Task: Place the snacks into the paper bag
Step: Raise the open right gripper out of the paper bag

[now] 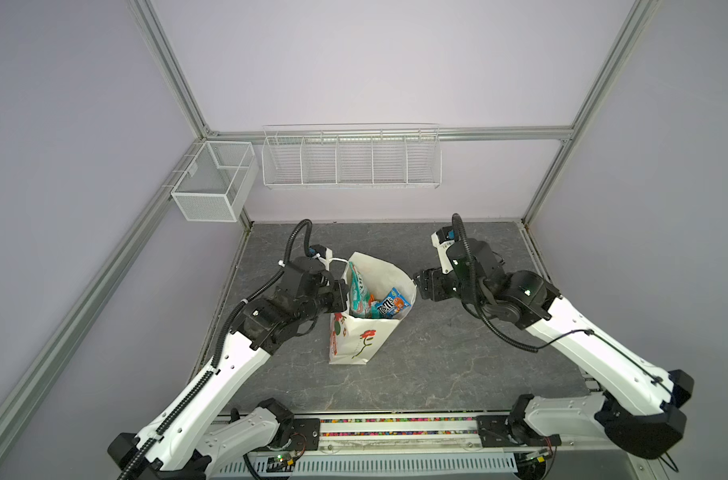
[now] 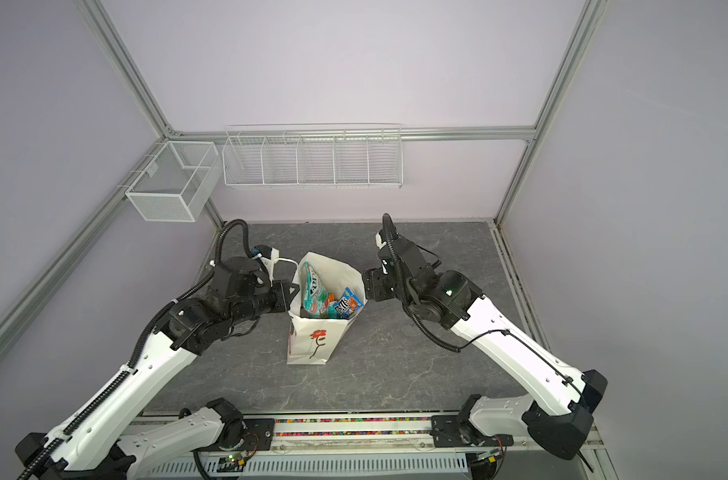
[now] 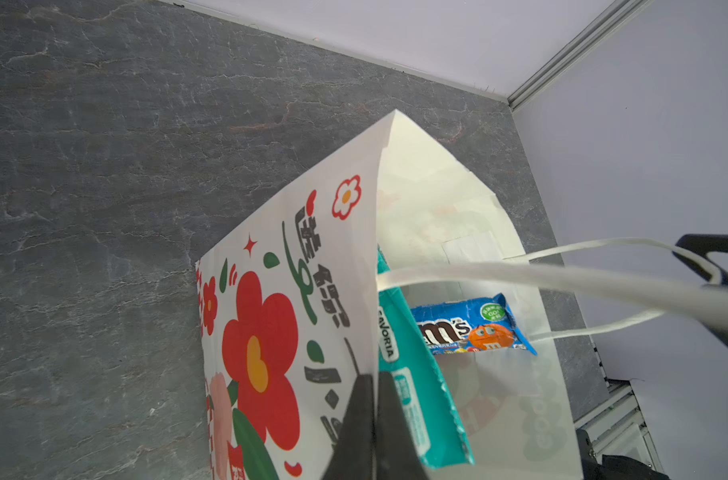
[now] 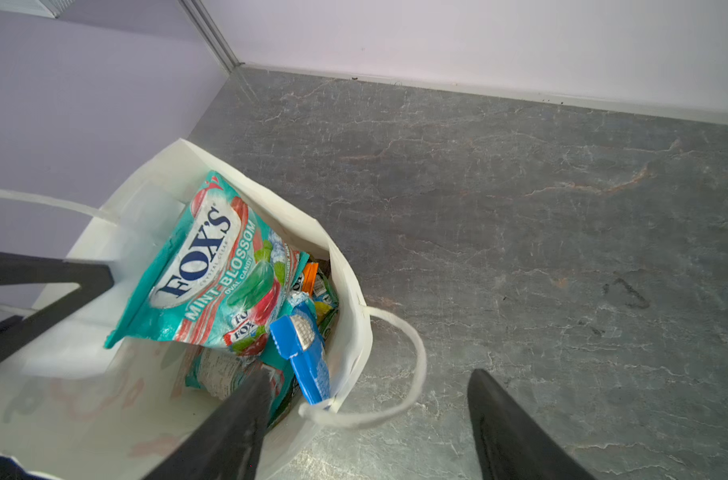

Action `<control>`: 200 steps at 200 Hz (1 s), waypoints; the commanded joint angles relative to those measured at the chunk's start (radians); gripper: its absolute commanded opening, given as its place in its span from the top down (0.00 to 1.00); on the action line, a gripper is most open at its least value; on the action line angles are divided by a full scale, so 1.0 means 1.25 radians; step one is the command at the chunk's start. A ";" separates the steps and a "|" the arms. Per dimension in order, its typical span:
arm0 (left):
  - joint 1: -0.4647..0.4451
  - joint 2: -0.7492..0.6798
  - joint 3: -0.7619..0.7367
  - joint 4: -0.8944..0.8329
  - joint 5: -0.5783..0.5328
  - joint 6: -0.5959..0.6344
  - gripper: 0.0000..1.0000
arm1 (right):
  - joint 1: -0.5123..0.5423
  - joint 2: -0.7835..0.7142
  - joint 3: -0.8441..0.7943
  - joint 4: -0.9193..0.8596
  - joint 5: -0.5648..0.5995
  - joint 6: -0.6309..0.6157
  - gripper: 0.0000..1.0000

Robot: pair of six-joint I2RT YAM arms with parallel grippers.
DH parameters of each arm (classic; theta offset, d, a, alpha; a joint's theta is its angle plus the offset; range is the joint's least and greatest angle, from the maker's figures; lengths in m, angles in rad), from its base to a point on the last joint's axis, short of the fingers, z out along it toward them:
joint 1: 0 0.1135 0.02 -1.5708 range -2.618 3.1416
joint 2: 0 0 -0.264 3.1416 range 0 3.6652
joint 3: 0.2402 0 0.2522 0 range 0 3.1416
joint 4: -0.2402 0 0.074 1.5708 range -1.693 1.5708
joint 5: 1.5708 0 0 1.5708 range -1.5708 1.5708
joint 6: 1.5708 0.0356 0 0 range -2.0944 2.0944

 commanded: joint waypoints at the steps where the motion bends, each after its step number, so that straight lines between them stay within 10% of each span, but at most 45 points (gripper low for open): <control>1: -0.007 -0.016 0.041 0.041 0.002 0.013 1.00 | -0.003 -0.018 -0.030 0.035 -0.040 0.023 0.25; 83: -0.007 -0.023 0.028 0.049 0.005 0.007 1.00 | -0.008 -0.019 -0.044 0.095 -0.063 0.004 0.92; 200: -0.007 0.001 0.073 0.039 -0.015 0.028 1.00 | -0.007 -0.019 0.058 0.091 -0.053 -0.075 0.93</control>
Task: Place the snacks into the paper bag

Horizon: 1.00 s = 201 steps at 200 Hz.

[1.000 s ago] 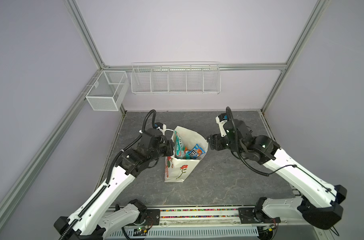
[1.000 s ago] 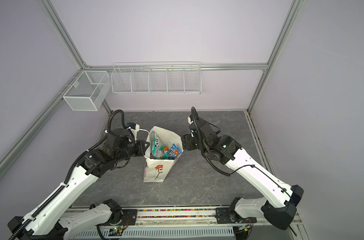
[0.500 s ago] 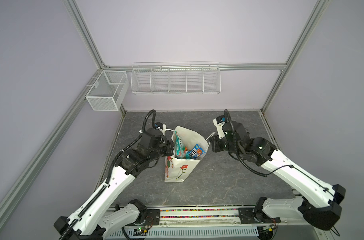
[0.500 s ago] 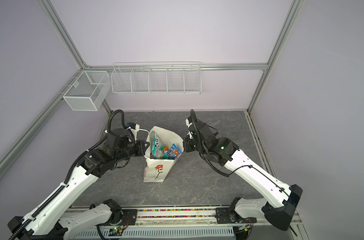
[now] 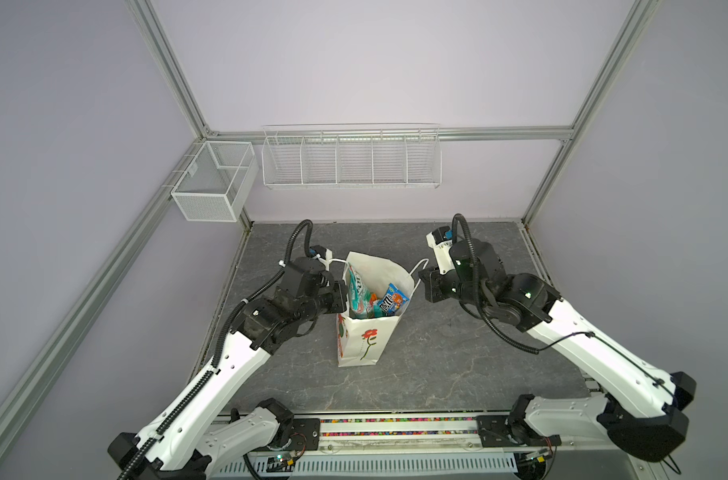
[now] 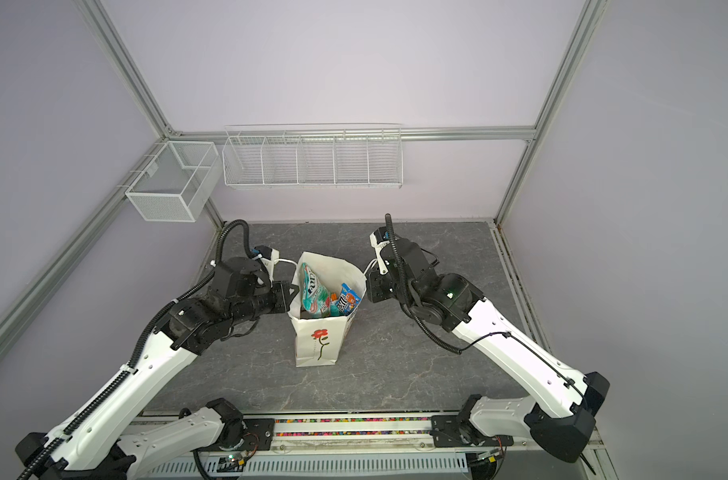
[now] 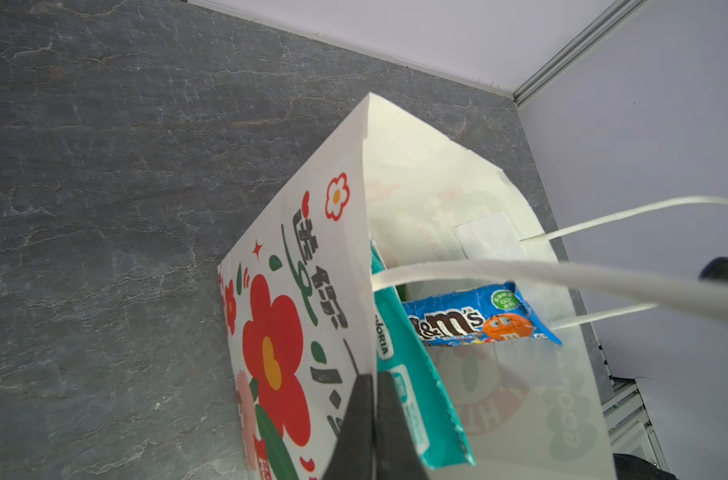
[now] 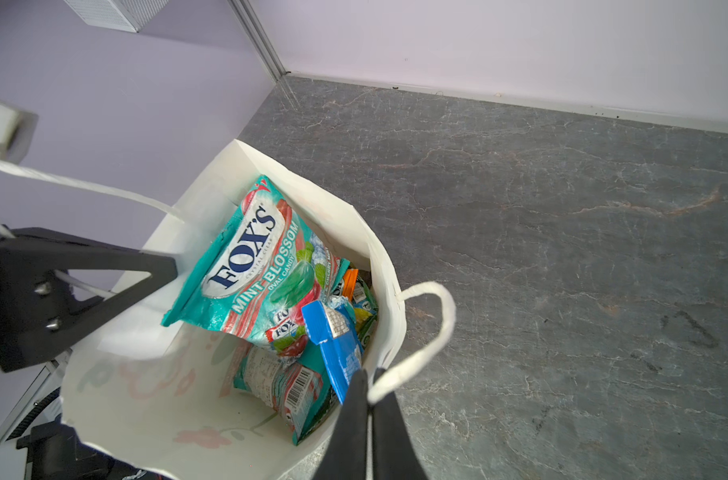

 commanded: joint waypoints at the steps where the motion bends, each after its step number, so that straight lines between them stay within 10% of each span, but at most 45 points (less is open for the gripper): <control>1: -0.007 -0.001 0.072 0.052 -0.012 0.026 1.00 | -0.006 -0.008 0.060 0.026 0.015 -0.039 0.93; 201: -0.003 0.231 0.257 0.095 -0.007 0.070 1.00 | -0.087 0.112 0.261 -0.022 -0.003 -0.101 0.93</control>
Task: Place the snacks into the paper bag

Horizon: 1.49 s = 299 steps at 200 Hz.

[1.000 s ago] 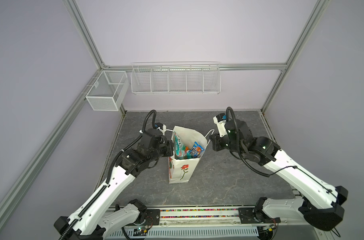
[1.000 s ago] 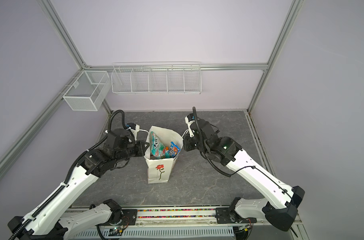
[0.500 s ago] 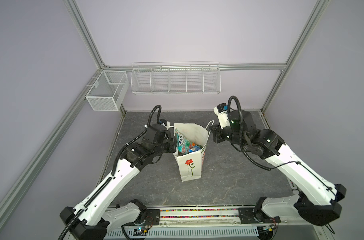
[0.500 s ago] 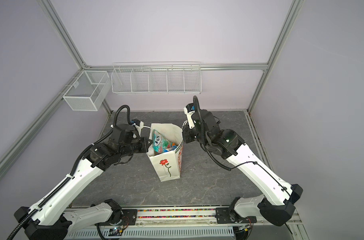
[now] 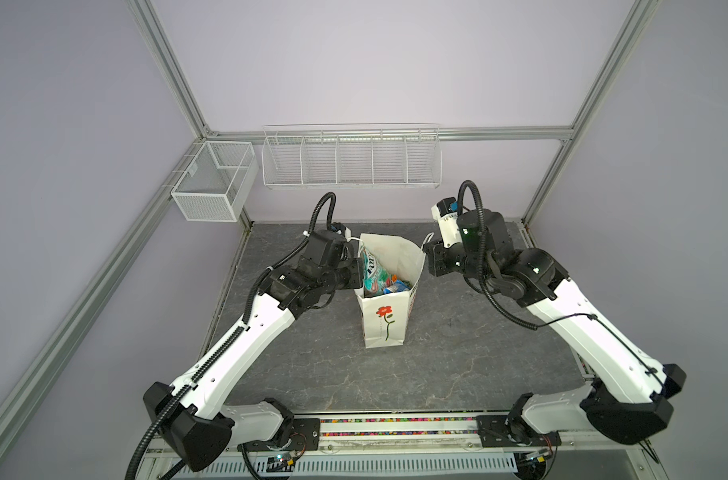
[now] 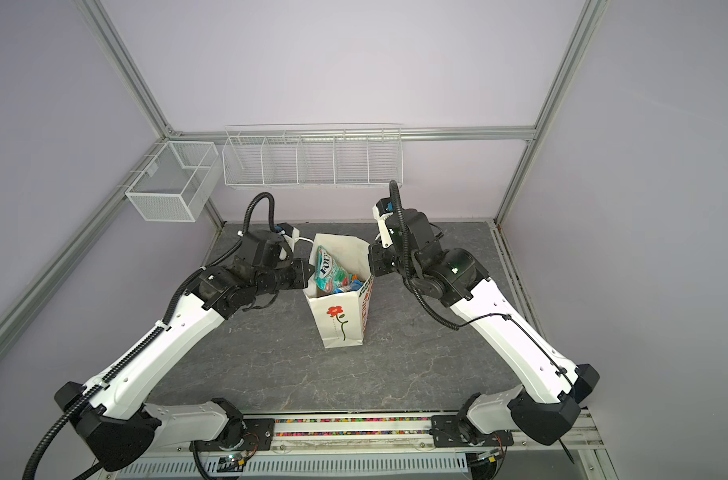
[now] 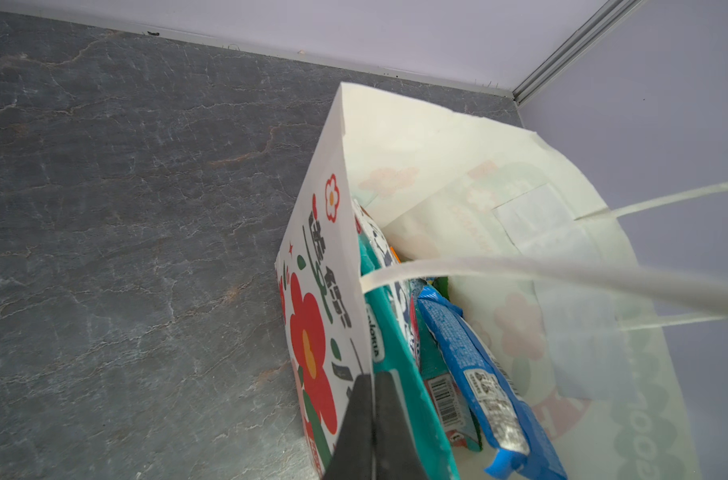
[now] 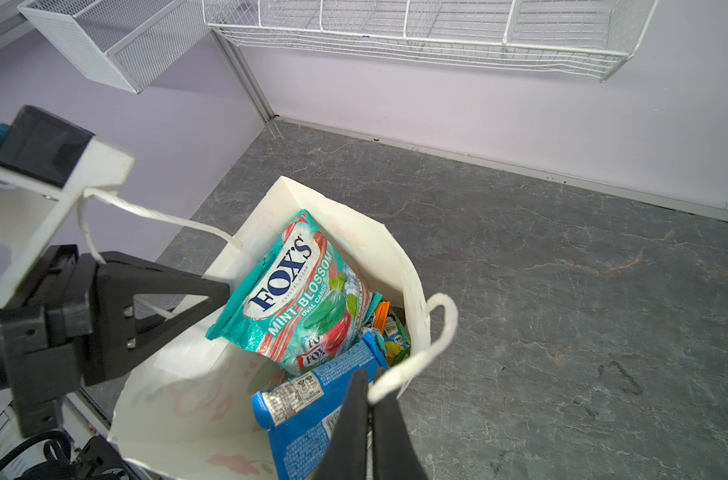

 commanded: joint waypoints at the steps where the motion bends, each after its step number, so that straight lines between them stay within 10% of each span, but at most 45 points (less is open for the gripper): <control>1: 0.003 0.013 0.068 0.085 -0.005 0.023 1.00 | -0.014 0.006 0.044 0.051 -0.005 -0.021 0.93; 176: 0.026 0.074 0.038 0.132 0.010 0.003 0.99 | -0.068 0.022 -0.008 0.051 -0.049 -0.014 0.90; 186: 0.026 0.072 0.034 0.129 0.009 0.001 0.95 | -0.069 0.023 -0.010 0.050 -0.052 -0.014 0.85; 214: 0.029 0.062 0.038 0.113 -0.003 0.001 0.64 | -0.071 0.026 -0.008 0.045 -0.068 -0.014 0.34; 299: 0.032 0.012 0.044 0.084 -0.032 0.001 0.27 | -0.070 0.017 -0.014 0.045 -0.104 -0.004 0.18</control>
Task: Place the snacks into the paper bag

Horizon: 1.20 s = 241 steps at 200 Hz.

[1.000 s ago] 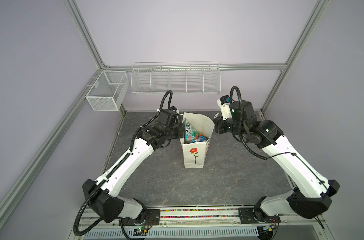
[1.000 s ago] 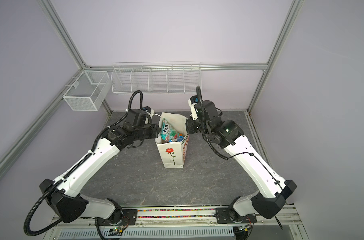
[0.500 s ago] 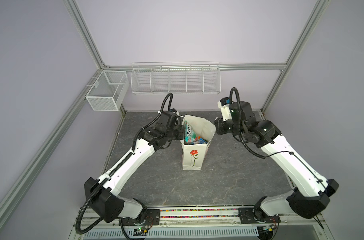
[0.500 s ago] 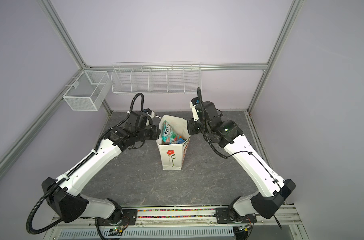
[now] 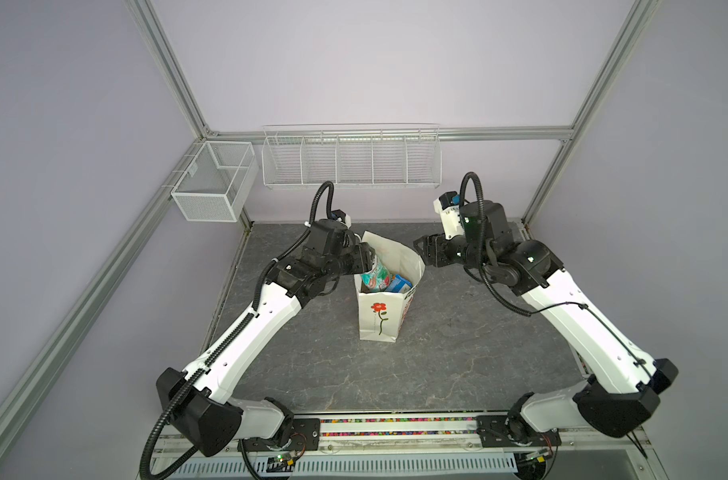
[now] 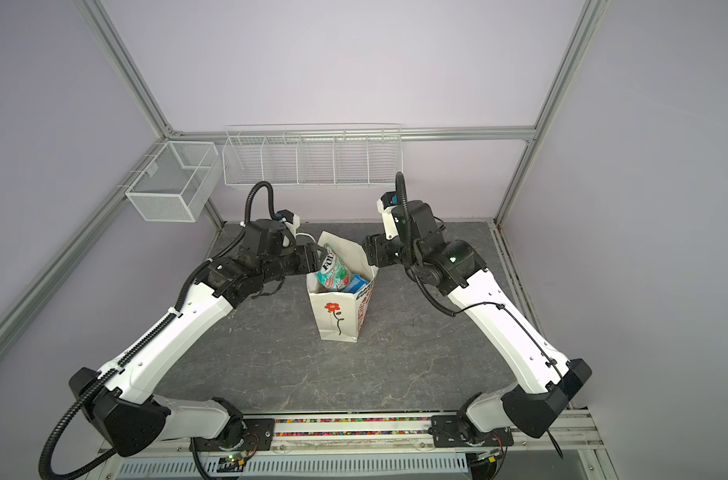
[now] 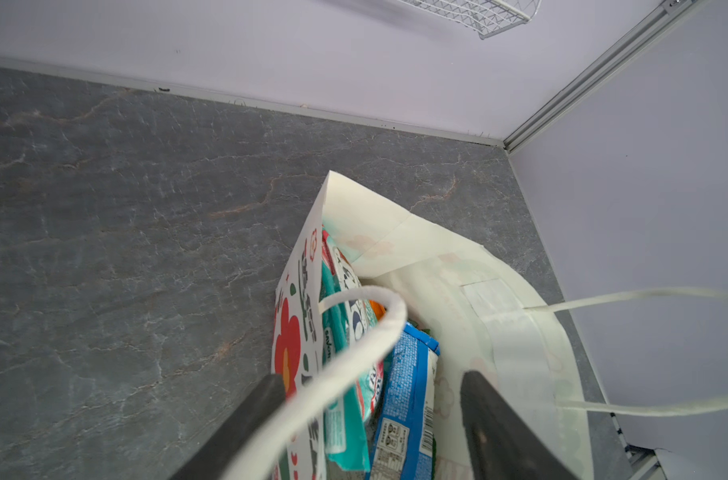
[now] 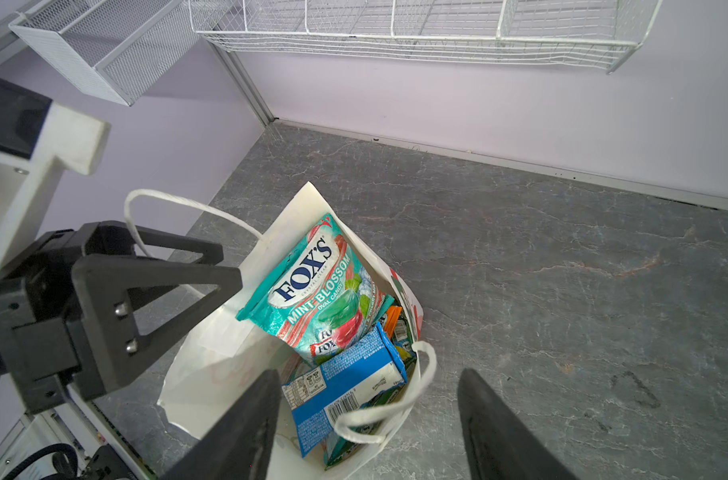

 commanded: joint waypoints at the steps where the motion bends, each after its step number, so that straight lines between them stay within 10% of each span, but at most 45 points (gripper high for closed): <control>1: 0.004 -0.028 0.021 -0.007 -0.018 0.003 0.27 | -0.003 -0.011 -0.008 0.019 -0.018 0.002 0.18; 94: 0.004 -0.136 -0.015 -0.030 -0.137 0.034 0.19 | -0.003 -0.106 -0.104 0.100 0.024 -0.032 0.00; 241: 0.003 -0.317 -0.179 0.038 -0.354 0.096 0.17 | -0.005 -0.295 -0.306 0.208 0.201 -0.116 0.02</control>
